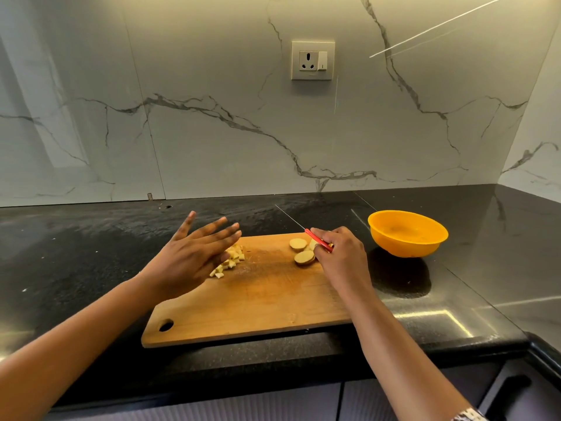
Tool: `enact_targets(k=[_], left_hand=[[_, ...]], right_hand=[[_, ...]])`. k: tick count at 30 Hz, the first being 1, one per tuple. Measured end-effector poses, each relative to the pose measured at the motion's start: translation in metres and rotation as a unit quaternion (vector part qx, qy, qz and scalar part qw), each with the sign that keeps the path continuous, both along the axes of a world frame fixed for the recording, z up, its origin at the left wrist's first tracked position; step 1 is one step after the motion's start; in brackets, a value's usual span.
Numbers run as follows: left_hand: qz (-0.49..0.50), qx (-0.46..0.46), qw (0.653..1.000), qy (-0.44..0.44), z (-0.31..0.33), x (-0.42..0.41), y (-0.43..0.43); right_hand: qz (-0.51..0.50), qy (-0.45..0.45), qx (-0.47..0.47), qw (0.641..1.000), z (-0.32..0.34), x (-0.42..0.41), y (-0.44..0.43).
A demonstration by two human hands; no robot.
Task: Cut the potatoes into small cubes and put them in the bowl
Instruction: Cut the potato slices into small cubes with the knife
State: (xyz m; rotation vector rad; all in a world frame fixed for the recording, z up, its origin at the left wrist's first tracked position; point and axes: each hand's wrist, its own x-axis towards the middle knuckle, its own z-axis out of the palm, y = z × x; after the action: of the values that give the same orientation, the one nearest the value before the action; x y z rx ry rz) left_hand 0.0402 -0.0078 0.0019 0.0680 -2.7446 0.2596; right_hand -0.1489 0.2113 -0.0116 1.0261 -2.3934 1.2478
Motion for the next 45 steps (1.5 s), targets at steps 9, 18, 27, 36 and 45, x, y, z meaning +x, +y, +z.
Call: enact_targets(k=[9,18,27,36,45], left_hand=[[-0.083,0.064,0.971,-0.213,-0.003,0.034,-0.015],[-0.051,0.15,0.983,-0.093,0.004,0.007,0.008],[0.028,0.248,0.953,-0.171,0.012,-0.125,0.027],[-0.02,0.285,0.937,-0.204,0.018,-0.162,0.028],[-0.054,0.251,0.962,-0.096,0.041,-0.116,0.026]], right_hand=[[-0.006,-0.001,0.008,1.0,0.0,0.002,-0.001],[-0.007,-0.037,-0.016,0.999,0.001,0.001,0.002],[-0.048,-0.027,-0.025,0.998,0.001,-0.004,0.006],[-0.064,0.049,0.008,0.997,0.001,-0.004,0.005],[-0.06,0.069,0.036,0.995,0.002,0.0,0.003]])
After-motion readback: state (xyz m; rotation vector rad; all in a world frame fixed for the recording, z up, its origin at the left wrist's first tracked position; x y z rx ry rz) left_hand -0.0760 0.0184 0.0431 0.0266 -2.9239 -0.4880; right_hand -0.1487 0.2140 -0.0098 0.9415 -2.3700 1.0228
